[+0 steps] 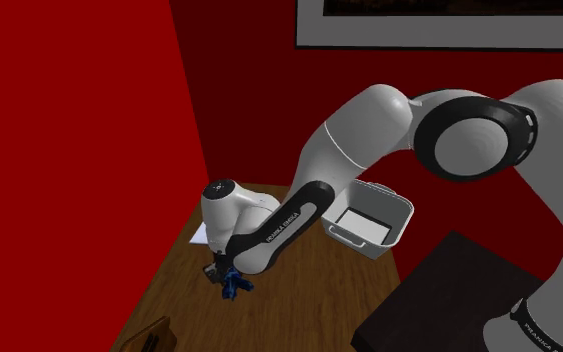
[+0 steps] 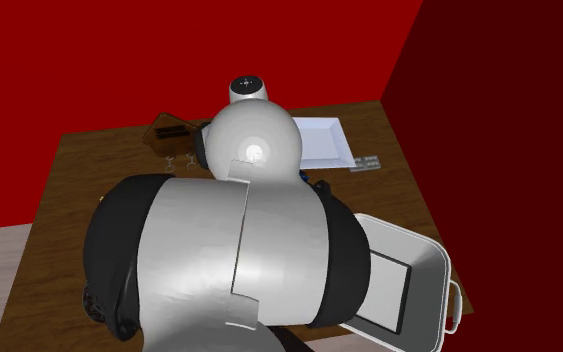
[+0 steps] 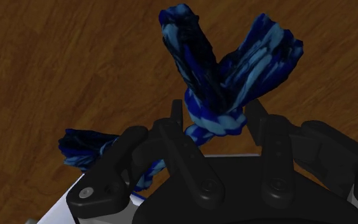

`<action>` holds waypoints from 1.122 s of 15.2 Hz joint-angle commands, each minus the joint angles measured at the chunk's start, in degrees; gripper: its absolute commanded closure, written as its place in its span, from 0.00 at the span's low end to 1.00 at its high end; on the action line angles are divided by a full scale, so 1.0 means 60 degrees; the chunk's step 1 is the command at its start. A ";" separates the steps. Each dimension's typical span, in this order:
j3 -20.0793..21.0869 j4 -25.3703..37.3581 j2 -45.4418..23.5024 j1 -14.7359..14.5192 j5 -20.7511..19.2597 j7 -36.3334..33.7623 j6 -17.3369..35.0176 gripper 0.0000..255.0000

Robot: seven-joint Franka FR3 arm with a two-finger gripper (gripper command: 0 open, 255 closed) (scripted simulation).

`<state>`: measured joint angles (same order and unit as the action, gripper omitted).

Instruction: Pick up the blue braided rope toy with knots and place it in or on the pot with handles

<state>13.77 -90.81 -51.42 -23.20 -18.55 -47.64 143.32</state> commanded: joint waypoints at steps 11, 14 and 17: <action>0.0311 -0.0445 0.1226 0.0239 0.0268 0.0159 -0.0788 1.00; 0.0387 -0.0498 0.1502 0.0293 0.0345 0.0206 -0.1011 1.00; 0.0461 -0.0530 0.1767 0.0344 0.0425 0.0255 -0.1243 1.00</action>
<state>16.40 -94.08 -41.26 -21.30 -16.18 -46.32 136.40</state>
